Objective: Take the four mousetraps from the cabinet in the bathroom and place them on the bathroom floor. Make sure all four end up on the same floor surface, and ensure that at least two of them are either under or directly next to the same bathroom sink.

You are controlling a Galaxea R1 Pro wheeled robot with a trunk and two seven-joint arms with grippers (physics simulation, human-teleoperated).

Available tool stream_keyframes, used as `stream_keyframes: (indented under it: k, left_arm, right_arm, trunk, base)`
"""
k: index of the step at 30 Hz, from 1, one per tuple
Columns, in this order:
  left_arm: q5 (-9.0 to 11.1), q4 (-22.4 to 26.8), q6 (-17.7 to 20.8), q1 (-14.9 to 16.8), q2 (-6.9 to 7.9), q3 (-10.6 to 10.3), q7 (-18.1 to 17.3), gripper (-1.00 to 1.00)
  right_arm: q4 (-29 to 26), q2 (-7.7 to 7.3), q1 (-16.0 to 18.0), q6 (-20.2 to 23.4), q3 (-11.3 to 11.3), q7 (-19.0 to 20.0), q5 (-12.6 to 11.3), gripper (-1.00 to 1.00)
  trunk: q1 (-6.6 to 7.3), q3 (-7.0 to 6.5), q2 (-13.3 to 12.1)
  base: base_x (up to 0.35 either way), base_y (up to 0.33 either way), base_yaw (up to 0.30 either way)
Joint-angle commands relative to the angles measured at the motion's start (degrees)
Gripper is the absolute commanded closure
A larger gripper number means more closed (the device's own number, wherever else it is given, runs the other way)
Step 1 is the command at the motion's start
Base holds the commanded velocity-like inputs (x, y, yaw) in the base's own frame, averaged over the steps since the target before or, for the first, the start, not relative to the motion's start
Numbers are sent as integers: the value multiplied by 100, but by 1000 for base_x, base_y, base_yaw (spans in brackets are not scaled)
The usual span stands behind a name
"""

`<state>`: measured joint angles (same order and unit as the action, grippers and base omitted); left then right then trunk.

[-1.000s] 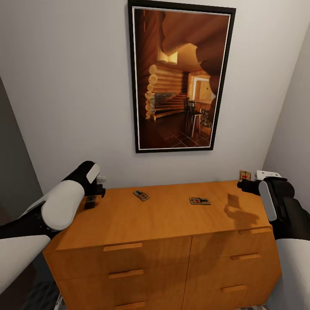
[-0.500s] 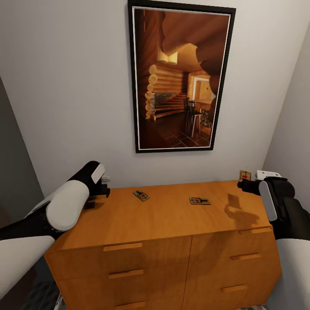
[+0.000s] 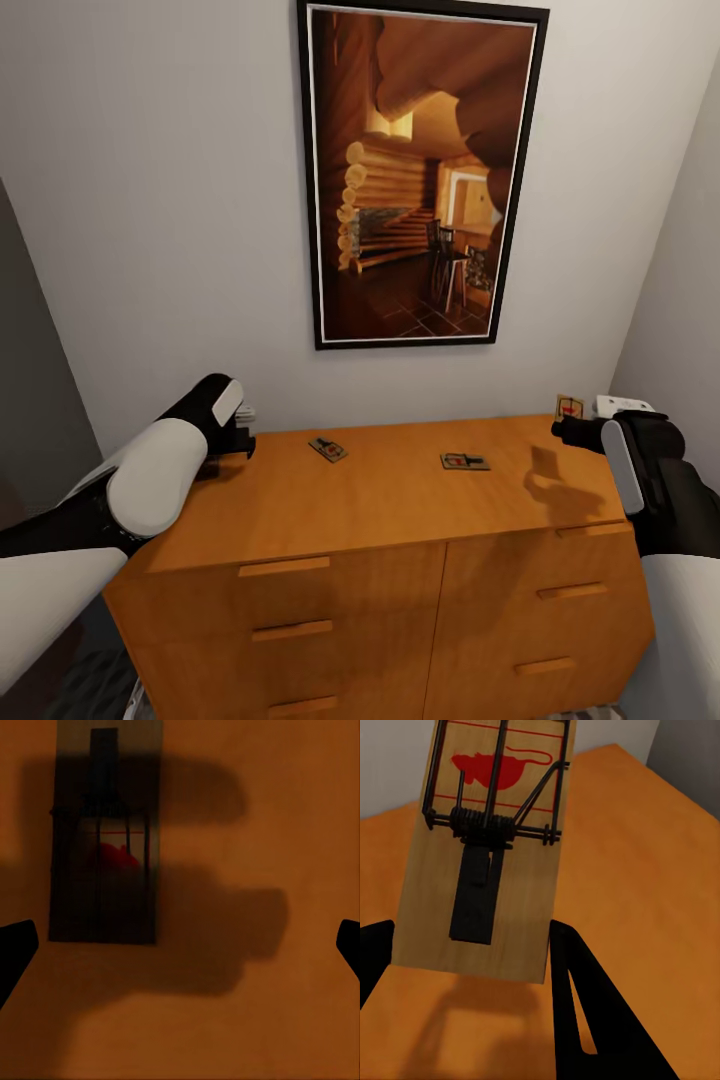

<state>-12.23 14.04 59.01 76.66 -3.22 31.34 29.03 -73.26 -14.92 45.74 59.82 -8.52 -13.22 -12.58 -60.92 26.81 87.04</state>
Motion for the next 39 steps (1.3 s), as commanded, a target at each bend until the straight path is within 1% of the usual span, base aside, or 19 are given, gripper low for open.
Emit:
stream_keyframes:
  k: [1, 3, 19, 29, 39]
  left_arm:
    - [-52, 13, 23, 5, -4, 48, -2, -100]
    - [-52, 22, 23, 6, 3, 48, -2, -100]
    - [-52, 75, 15, 7, 31, 53, -2, -100]
    - [-52, 88, 14, 7, 85, 56, -4, -100]
    - [-52, 96, 9, 7, 128, 56, -11, -100]
  right_arm:
    - [-4, -2, 5, 18, 0, -49, -78, 100]
    - [-4, -2, 5, 18, 0, -49, -78, 100]
    - [-4, -2, 5, 18, 1, -49, -78, 100]
    - [-4, -2, 5, 18, 5, -49, -78, 100]
    - [-3, -2, 5, 18, 6, -49, -78, 100]
  trunk:
    - [-22, 25, 46]
    - [-66, 61, 126]
    - [-66, 61, 126]
    - [-66, 61, 126]
    - [-286, 241, 527]
  base:
    - [0, 0, 0]
    - [0, 0, 0]
    - [0, 0, 0]
    - [0, 0, 0]
    - [0, 0, 0]
